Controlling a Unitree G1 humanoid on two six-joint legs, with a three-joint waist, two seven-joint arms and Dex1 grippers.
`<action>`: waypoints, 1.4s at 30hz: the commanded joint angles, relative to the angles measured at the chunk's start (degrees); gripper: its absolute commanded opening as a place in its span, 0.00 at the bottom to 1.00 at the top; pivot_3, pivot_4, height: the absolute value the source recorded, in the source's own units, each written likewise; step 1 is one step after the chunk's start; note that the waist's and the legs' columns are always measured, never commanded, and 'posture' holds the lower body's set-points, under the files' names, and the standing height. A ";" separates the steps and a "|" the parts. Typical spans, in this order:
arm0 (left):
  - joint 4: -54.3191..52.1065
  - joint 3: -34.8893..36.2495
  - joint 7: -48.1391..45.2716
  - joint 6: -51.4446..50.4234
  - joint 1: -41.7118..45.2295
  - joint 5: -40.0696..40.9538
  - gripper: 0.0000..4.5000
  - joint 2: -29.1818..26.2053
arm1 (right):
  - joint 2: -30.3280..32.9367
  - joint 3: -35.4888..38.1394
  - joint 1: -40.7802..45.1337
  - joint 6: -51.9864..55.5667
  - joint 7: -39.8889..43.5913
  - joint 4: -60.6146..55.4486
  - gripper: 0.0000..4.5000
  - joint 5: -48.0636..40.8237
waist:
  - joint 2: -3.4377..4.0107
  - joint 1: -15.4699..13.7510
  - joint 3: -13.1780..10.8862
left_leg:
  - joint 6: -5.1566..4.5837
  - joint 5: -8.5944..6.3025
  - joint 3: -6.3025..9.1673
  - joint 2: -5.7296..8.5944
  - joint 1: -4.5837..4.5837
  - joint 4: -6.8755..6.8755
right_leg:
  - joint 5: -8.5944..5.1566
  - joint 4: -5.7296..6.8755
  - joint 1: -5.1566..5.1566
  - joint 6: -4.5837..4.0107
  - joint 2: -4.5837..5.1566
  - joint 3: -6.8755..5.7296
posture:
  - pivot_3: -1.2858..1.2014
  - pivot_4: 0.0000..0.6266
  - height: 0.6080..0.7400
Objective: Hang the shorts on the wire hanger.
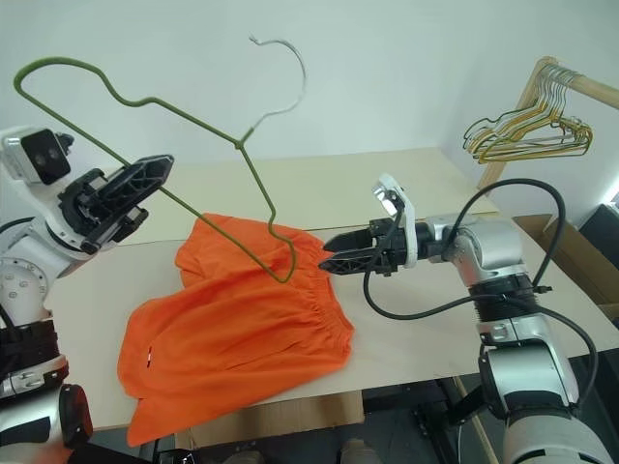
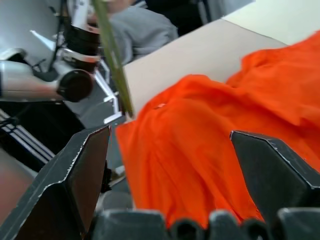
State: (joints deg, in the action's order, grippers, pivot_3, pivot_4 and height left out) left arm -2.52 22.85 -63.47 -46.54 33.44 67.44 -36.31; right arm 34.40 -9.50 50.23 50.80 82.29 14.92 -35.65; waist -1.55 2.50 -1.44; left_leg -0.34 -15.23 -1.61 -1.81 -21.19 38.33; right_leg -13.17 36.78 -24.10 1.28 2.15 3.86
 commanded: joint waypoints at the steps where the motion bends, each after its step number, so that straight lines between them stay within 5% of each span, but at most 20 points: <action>1: -1.91 -0.47 -1.04 2.02 1.73 -0.64 0.00 0.03 | -2.04 -0.28 1.22 0.71 -0.32 -2.60 0.99 -0.59 | 0.00 -0.10 0.00 | 0.00 0.00 0.00 0.00 -0.01 0.00 | 0.00 0.00 -0.01 0.00 0.00 0.00 | 0.54 0.00 1.00; 19: -2.78 -2.72 -3.53 5.73 0.95 -3.24 0.00 1.95 | -8.42 0.56 -4.13 5.46 -8.88 -11.34 0.99 -3.49 | 0.00 -1.62 0.00 | 0.01 0.00 -0.02 0.02 -0.05 0.03 | 0.01 0.05 -0.05 -0.01 0.04 -0.02 | 0.54 0.00 1.00; 23: -2.19 -3.21 -3.44 5.96 1.24 -3.77 0.00 2.17 | -8.71 0.71 -4.30 5.97 -9.57 -10.46 0.80 -3.63 | 0.00 -1.61 0.00 | 0.01 0.00 -0.02 0.02 -0.05 0.02 | 0.01 0.04 -0.05 -0.01 0.04 -0.02 | 0.54 0.00 1.00; 33: -0.87 -4.10 -3.82 10.20 0.16 -8.36 0.00 3.27 | -9.36 1.24 -5.19 5.93 -10.98 -10.43 0.03 -3.43 | 0.00 -1.61 0.00 | 0.01 0.00 -0.02 0.02 -0.05 0.02 | 0.01 0.04 -0.05 -0.01 0.04 -0.02 | 0.54 0.00 1.00; 35: -1.07 -4.89 -4.28 14.29 -0.96 -11.79 0.00 4.17 | -9.32 1.16 -5.47 5.78 -11.22 -10.63 0.00 -3.33 | 0.00 -1.61 0.00 | 0.01 0.00 -0.02 0.01 -0.05 0.02 | 0.01 0.03 -0.05 -0.01 0.03 -0.02 | 0.53 0.00 1.00; 42: 1.18 -10.04 -5.53 16.49 -5.26 -19.90 0.49 2.14 | -9.72 5.45 -6.91 8.39 -14.69 -13.06 0.00 -7.06 | -0.01 -1.56 0.00 | 0.00 0.00 -0.04 0.02 -0.06 0.03 | 0.01 0.02 -0.05 -0.01 0.04 -0.02 | 0.53 0.00 1.00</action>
State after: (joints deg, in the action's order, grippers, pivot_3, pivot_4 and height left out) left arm -1.30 14.75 -68.41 -32.12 28.52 51.40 -32.42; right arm 24.76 -8.18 43.06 58.00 69.10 3.82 -39.83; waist -1.56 0.94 -1.44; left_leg -0.33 -15.23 -1.65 -1.80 -21.25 38.35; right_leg -13.16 36.80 -24.15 1.26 2.18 3.84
